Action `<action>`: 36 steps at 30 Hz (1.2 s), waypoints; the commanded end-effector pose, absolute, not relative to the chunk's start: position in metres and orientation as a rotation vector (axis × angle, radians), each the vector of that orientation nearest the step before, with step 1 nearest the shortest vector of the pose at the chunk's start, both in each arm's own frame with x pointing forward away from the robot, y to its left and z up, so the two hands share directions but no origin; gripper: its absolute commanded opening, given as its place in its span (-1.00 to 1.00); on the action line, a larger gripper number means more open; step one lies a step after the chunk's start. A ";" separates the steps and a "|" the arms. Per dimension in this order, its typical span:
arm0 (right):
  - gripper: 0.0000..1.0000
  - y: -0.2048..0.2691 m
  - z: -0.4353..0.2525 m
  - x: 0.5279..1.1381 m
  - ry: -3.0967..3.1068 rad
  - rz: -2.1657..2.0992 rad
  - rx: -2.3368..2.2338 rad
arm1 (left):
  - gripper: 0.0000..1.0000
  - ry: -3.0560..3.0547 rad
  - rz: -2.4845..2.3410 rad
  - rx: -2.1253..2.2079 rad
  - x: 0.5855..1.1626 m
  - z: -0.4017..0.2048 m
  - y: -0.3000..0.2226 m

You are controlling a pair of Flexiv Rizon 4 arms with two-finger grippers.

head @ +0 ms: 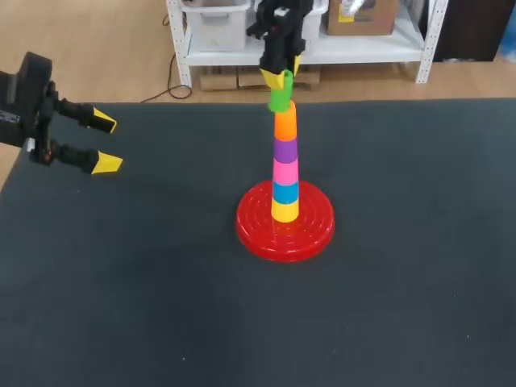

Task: Pick up and stack the cylinders on the red base in this order: pink,purple,orange,green

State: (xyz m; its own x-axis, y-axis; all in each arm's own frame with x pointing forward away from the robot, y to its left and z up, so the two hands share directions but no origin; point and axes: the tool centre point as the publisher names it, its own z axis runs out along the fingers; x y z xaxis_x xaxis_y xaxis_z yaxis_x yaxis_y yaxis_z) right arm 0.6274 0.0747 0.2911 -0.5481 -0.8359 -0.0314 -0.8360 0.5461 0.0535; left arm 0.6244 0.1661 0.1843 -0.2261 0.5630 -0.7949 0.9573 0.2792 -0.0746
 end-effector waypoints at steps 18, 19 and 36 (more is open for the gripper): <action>-1.00 0.071 0.279 0.649 2.824 0.065 -1.509 | 1.00 1.890 -0.765 1.365 0.624 0.183 0.167; -1.00 0.071 0.279 0.650 2.825 0.061 -1.509 | 1.00 1.890 -0.765 1.365 0.624 0.183 0.167; -1.00 0.080 0.264 0.664 2.893 0.009 -1.617 | 1.00 1.890 -0.765 1.365 0.624 0.183 0.167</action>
State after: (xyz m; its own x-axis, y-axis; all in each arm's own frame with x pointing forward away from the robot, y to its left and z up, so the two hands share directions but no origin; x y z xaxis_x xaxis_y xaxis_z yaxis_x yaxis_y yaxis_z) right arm 0.6559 0.0724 0.2659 -0.5215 -0.8478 0.0960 -0.8443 0.5290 0.0853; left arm 0.6244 0.1661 0.1843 -0.2261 0.5630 -0.7949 0.9573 0.2792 -0.0745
